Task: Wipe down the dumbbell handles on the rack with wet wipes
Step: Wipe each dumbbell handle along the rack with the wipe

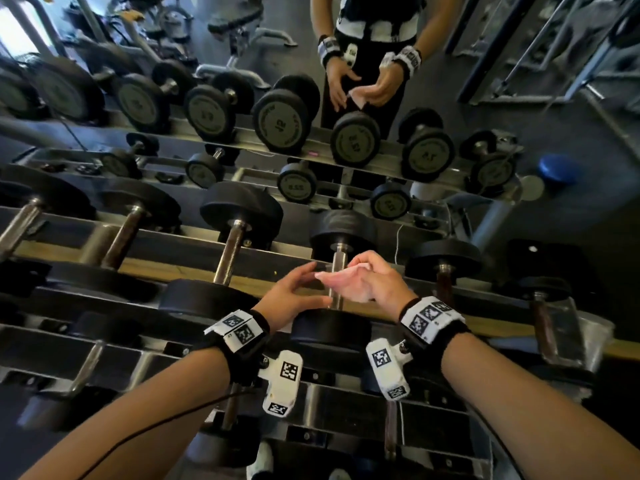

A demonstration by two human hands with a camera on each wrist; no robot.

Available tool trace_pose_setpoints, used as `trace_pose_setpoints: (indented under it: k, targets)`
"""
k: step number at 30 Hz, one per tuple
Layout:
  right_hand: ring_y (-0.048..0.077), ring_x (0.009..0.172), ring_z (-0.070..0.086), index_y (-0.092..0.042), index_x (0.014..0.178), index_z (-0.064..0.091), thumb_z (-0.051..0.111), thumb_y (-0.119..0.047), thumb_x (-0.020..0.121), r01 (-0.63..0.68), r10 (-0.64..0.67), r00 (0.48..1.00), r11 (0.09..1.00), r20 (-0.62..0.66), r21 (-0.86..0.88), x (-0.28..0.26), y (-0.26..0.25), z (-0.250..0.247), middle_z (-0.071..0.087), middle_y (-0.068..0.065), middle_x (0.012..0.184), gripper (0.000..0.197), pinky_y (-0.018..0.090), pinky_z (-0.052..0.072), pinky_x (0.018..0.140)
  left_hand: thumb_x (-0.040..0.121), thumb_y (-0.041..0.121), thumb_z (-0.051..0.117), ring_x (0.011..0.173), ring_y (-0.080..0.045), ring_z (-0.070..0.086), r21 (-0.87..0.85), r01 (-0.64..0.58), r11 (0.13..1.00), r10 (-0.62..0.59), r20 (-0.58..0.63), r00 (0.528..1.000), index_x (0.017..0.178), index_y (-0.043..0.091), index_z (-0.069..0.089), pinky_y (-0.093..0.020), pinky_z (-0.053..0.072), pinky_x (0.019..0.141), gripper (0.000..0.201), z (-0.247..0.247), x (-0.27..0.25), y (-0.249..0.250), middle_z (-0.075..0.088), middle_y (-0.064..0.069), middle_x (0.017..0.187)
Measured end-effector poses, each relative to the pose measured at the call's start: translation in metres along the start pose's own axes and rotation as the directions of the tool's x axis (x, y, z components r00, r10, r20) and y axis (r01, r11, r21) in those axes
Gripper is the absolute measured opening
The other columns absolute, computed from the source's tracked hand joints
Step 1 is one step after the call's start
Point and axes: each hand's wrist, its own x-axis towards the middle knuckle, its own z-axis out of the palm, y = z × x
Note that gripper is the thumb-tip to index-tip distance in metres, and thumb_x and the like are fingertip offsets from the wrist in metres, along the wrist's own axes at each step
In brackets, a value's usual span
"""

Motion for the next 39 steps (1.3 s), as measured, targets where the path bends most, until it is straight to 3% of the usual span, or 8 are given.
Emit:
trace_pose_setpoints:
  k: [7,12,17,22,28,33,37,39]
  targets:
    - [0.008,0.071,0.049,-0.013,0.099,0.053,0.046,-0.003,0.098,-0.104,0.110,0.961,0.994,-0.254,0.039,0.012,0.005,0.012,0.053,-0.001,0.080,0.013,0.012,0.041,0.057,0.097,0.003,0.053,0.090,-0.025,0.058,-0.325,0.064,0.944,-0.028,0.114,0.993,0.123,-0.006,0.058,-0.020,0.049,0.065,0.028,-0.010,0.001,0.017,0.059,-0.021,0.111]
    - [0.010,0.074,0.051,-0.012,0.099,0.055,0.051,-0.005,0.098,-0.139,0.152,0.943,0.988,-0.297,0.066,0.013,0.009,0.028,0.055,-0.003,0.079,0.009,0.008,0.043,0.057,0.096,0.003,0.054,0.075,-0.019,0.064,-0.376,0.104,0.921,-0.070,0.104,0.992,0.089,0.004,0.064,-0.021,0.055,0.064,0.012,-0.016,0.010,0.011,0.064,-0.015,0.089]
    - [0.030,0.083,0.064,-0.012,0.096,0.051,0.055,-0.002,0.096,-0.177,0.232,0.941,0.958,-0.245,0.226,0.006,0.008,0.030,0.067,0.020,0.098,0.011,0.045,0.052,0.085,0.095,0.001,0.050,0.075,-0.022,0.059,-0.375,0.088,0.923,-0.139,-0.109,0.984,0.081,0.004,0.062,-0.035,0.050,0.073,0.019,-0.030,0.033,0.003,0.061,-0.012,0.082]
    - [0.012,0.096,0.065,0.001,0.102,0.066,0.059,0.005,0.092,-0.109,0.107,0.984,0.994,-0.141,-0.009,-0.015,0.024,0.019,0.071,0.017,0.108,0.012,0.011,0.048,0.085,0.098,0.001,0.042,0.074,-0.019,0.056,-0.302,0.196,0.933,-0.236,-0.103,0.966,0.082,0.012,0.055,-0.034,0.050,0.073,0.023,-0.036,0.064,0.000,0.058,-0.007,0.083]
    - [0.013,0.099,0.066,-0.012,0.098,0.074,0.065,-0.001,0.090,-0.131,0.130,0.989,0.991,-0.068,-0.017,-0.022,0.046,0.024,0.073,0.007,0.105,0.016,0.013,0.047,0.090,0.098,-0.007,0.035,0.072,-0.020,0.056,-0.255,0.289,0.923,-0.307,-0.032,0.951,0.090,0.006,0.052,-0.039,0.047,0.082,0.023,-0.013,0.087,-0.003,0.055,-0.009,0.084]
    - [0.012,0.104,0.067,-0.017,0.099,0.074,0.068,-0.009,0.090,-0.136,0.142,0.983,0.989,-0.113,0.062,-0.034,0.063,0.027,0.075,-0.001,0.103,0.014,0.023,0.047,0.098,0.099,-0.005,0.041,0.102,-0.038,0.063,-0.180,0.275,0.944,-0.300,-0.127,0.945,0.121,-0.004,0.054,-0.050,0.051,0.096,0.026,0.000,0.105,-0.009,0.062,-0.027,0.111]
    - [0.005,0.103,0.066,-0.018,0.102,0.074,0.070,-0.011,0.088,-0.124,0.132,0.985,0.990,-0.109,0.073,-0.042,0.068,0.025,0.075,-0.007,0.103,0.016,0.014,0.048,0.090,0.096,-0.012,0.040,0.074,-0.022,0.059,-0.168,0.286,0.943,-0.285,0.031,0.958,0.091,0.008,0.058,-0.036,0.053,0.068,0.028,-0.002,0.103,0.000,0.060,-0.011,0.087]
    - [0.000,0.100,0.066,-0.021,0.104,0.074,0.071,-0.014,0.088,-0.133,0.138,0.986,0.990,-0.097,0.054,-0.045,0.068,0.026,0.074,-0.009,0.103,0.017,0.008,0.047,0.082,0.096,-0.014,0.036,0.073,-0.020,0.059,-0.154,0.282,0.947,-0.272,0.080,0.959,0.100,0.005,0.059,-0.033,0.054,0.067,0.030,0.000,0.099,0.001,0.058,-0.006,0.083]
